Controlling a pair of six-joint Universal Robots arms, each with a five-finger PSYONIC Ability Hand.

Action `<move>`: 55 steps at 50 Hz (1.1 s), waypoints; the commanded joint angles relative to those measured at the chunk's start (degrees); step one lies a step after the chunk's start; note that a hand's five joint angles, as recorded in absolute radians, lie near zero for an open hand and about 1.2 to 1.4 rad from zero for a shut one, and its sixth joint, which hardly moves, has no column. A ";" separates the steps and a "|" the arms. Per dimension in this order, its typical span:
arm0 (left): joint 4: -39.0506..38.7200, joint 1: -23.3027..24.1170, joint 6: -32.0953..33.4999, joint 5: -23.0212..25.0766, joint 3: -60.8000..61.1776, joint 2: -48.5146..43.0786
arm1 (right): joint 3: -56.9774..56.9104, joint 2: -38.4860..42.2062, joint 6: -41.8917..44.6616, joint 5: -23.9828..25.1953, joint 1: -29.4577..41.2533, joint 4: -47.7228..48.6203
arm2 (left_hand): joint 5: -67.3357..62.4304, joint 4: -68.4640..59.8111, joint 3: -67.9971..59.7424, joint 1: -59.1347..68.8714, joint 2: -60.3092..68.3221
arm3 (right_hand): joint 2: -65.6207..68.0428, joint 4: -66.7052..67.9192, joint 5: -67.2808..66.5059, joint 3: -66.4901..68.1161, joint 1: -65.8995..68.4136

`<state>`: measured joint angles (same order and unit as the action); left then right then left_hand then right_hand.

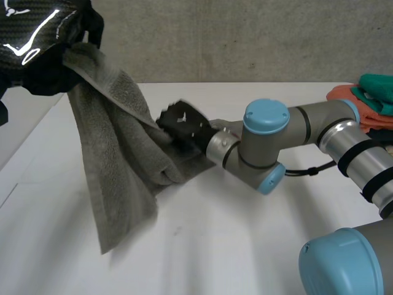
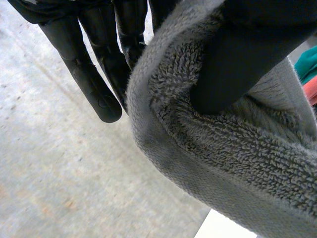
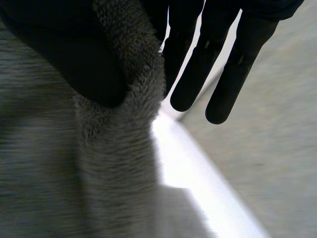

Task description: Fold the laundry.

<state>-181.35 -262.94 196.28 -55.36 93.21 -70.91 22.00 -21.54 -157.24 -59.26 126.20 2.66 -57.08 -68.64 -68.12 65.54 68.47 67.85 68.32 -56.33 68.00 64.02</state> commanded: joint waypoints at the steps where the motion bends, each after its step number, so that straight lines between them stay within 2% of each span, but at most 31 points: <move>1: -0.84 -4.33 0.07 -1.15 -3.29 -4.40 | -15.04 -1.56 1.67 -27.16 -2.18 14.97 | -11.76 -10.20 -10.72 13.30 10.37 | 12.15 11.68 -13.67 12.00 15.98; 4: -1.37 -4.43 0.07 -2.99 -6.02 -7.04 | -15.06 -4.90 1.50 -28.98 -2.89 19.22 | -11.76 -10.20 -10.72 13.30 10.37 | 12.15 11.68 -13.67 12.00 15.98; 8: -2.25 -3.02 -0.19 -9.14 -10.59 -12.75 | -7.26 -12.02 1.32 -28.98 -3.42 19.32 | -12.09 -10.53 -11.06 13.64 10.70 | 12.15 11.68 -13.67 12.00 15.98; 12: -3.56 -0.65 -0.55 -16.51 -14.45 -20.90 | 10.36 -20.53 2.19 -28.80 -3.94 19.84 | -12.91 -11.35 -11.88 14.46 11.52 | 12.15 11.68 -13.67 12.00 15.98; 16: -3.66 1.45 -0.55 -20.92 -16.65 -28.46 | 26.45 -26.87 6.05 -28.54 -5.00 22.90 | -12.92 -11.36 -11.88 14.46 11.53 | 12.15 11.68 -13.67 12.00 15.98; 20: -3.39 3.13 -0.37 -23.39 -17.71 -35.58 | 41.13 -30.74 10.62 -27.93 -5.00 26.77 | -12.92 -11.36 -11.88 14.46 11.53 | 12.15 11.68 -13.67 12.00 15.98; 24: -3.30 4.53 -0.20 -23.83 -17.89 -41.65 | 51.61 -30.76 13.27 -27.31 -3.87 28.19 | -12.92 -11.36 -11.88 14.46 11.53 | 12.15 11.68 -13.67 12.00 15.98; 28: -3.39 5.59 0.15 -24.36 -18.07 -46.49 | 56.65 -28.48 12.84 -27.48 -2.11 27.14 | -12.92 -11.36 -11.88 14.46 11.53 | 12.15 11.68 -13.67 12.00 15.98; 29: -3.39 5.68 0.24 -24.45 -18.07 -47.03 | 57.01 -28.12 12.75 -27.57 -1.84 26.62 | -12.92 -11.36 -11.88 14.46 11.53 | 10.96 10.49 -12.48 10.81 14.79; 31: -3.39 5.68 0.68 -24.71 -18.15 -48.09 | 57.19 -27.77 12.31 -27.83 -1.66 25.04 | -12.92 -11.36 -11.88 14.46 11.53 | -3.27 -3.74 1.76 -3.43 0.56; 32: -3.31 5.60 1.03 -24.80 -18.15 -48.27 | 57.01 -27.85 11.70 -28.10 -1.66 22.85 | -12.92 -11.36 -11.88 14.46 11.53 | -22.99 -23.47 21.48 -23.15 -19.17; 34: -3.30 5.51 1.30 -24.97 -17.89 -48.01 | 56.14 -28.29 10.56 -28.01 -2.01 20.73 | -12.92 -11.36 -11.88 14.46 11.53 | -38.60 -39.07 37.08 -38.75 -34.77; 35: -3.30 5.42 1.39 -24.71 -17.63 -47.57 | 54.57 -29.08 8.81 -27.66 -2.80 18.37 | -12.60 -11.04 -11.57 14.15 11.21 | -42.17 -42.64 40.65 -42.32 -38.34; 40: -3.04 4.54 1.39 -24.36 -16.05 -45.20 | 47.71 -33.04 1.95 -26.08 -6.58 8.17 | -12.09 -10.54 -11.06 13.64 10.70 | -44.89 -45.36 43.38 -45.05 -41.06; 45: -3.04 3.40 1.39 -22.96 -13.85 -42.03 | 37.96 -33.31 -2.63 -21.25 -10.88 -3.69 | -11.76 -10.20 -10.72 13.30 10.37 | -44.73 -45.20 43.21 -44.88 -40.90; 50: -3.04 2.43 1.39 -21.55 -11.74 -39.13 | 27.23 -29.80 -2.02 -18.61 -13.96 -14.42 | -11.25 -9.69 -10.22 12.80 9.86 | -44.06 -44.53 42.54 -44.21 -40.23; 55: -3.04 1.99 1.30 -20.32 -9.81 -36.50 | 16.26 -22.69 1.13 -16.77 -16.16 -25.39 | -10.08 -8.52 -9.05 11.63 8.69 | -32.48 -32.95 30.97 -32.64 -28.66</move>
<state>-184.39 -260.44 197.68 -76.94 81.47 -110.08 49.32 -51.26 -159.45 -78.02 112.33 -11.83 -57.43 -68.54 -68.34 65.54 68.58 24.36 24.31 -14.55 24.51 25.16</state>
